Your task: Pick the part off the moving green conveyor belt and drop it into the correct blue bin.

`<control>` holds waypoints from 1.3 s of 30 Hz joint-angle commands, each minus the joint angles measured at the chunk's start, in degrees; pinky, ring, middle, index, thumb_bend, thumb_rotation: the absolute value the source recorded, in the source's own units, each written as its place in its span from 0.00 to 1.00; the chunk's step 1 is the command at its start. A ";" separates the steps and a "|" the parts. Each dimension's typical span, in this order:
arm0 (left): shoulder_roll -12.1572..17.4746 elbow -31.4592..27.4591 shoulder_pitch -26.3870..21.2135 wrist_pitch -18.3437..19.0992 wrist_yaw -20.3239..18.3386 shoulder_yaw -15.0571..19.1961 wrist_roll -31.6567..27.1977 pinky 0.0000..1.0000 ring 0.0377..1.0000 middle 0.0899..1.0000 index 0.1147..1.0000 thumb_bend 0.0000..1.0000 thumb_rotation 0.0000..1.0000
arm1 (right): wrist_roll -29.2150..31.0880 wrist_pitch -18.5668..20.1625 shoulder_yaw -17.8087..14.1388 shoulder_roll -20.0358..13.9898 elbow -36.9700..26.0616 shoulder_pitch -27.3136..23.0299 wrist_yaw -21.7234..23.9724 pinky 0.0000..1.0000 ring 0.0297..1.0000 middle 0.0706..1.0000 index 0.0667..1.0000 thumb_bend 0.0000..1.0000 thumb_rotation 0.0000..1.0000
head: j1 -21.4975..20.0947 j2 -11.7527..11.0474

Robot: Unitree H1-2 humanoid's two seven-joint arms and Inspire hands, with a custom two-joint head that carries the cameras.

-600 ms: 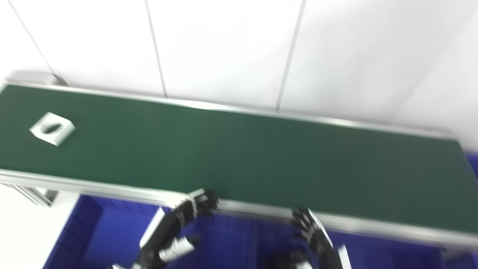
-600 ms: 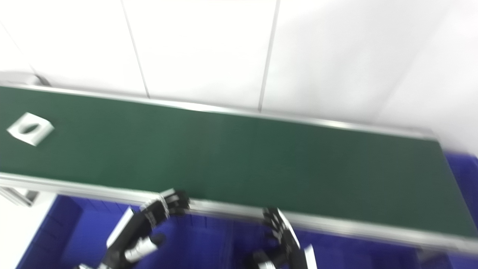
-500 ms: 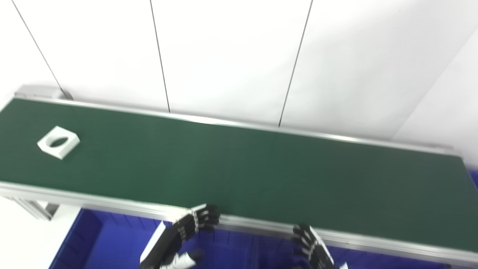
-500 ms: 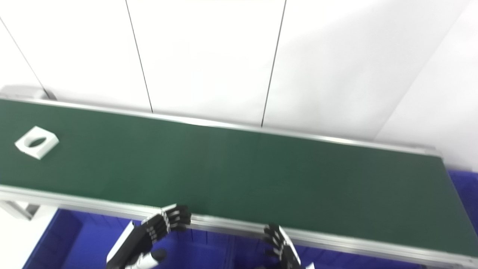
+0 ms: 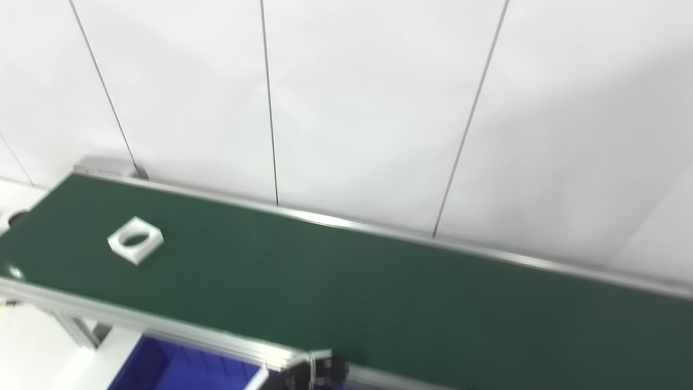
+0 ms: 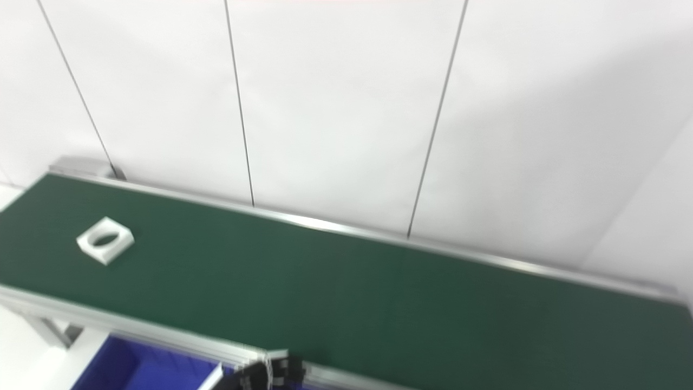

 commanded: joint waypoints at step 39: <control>22.04 -21.61 -20.18 17.98 -3.34 12.13 9.81 0.76 0.81 0.81 0.81 0.83 0.42 | 1.54 -3.49 -0.22 -0.35 2.01 -3.37 -0.91 0.69 0.81 0.85 0.92 0.61 0.78 | 4.85 -0.71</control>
